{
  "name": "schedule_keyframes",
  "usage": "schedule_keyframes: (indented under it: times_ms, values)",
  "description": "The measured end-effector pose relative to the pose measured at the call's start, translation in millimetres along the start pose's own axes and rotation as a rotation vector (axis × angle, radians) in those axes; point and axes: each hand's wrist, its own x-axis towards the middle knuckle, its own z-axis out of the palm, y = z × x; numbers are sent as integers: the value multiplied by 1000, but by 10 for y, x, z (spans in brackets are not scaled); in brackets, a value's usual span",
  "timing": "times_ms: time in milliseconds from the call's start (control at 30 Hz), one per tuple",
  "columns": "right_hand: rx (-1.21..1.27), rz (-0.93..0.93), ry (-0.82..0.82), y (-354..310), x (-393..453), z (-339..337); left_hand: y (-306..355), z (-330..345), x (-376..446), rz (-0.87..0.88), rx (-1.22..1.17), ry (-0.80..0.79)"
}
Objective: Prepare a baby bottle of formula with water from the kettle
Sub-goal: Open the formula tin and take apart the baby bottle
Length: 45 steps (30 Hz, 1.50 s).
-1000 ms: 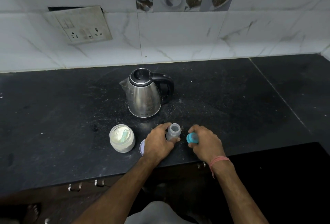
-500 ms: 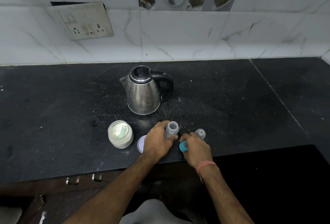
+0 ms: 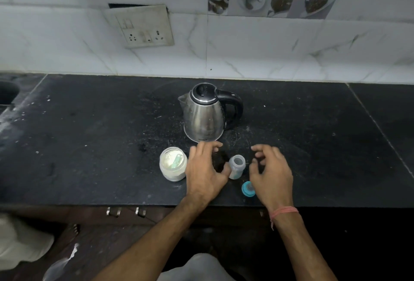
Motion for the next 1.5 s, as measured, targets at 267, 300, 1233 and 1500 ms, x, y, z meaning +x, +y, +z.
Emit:
schedule_keyframes:
  times_ms: [267,300,1233,1500]
  values:
    - [161,-248,-156,-685,212,354,-546,-468,-43,-239,25,270]
    - [156,-274,-206,-771,239,410,-664,-494,-63,-302,25,237]
    - [-356,-530,-520,-1533,447,1015,-1102,-600,-251,-349,-88,99]
    - [-235,-464,-441,-1425,359,938,-1122,-576,-242,-352,-74,98]
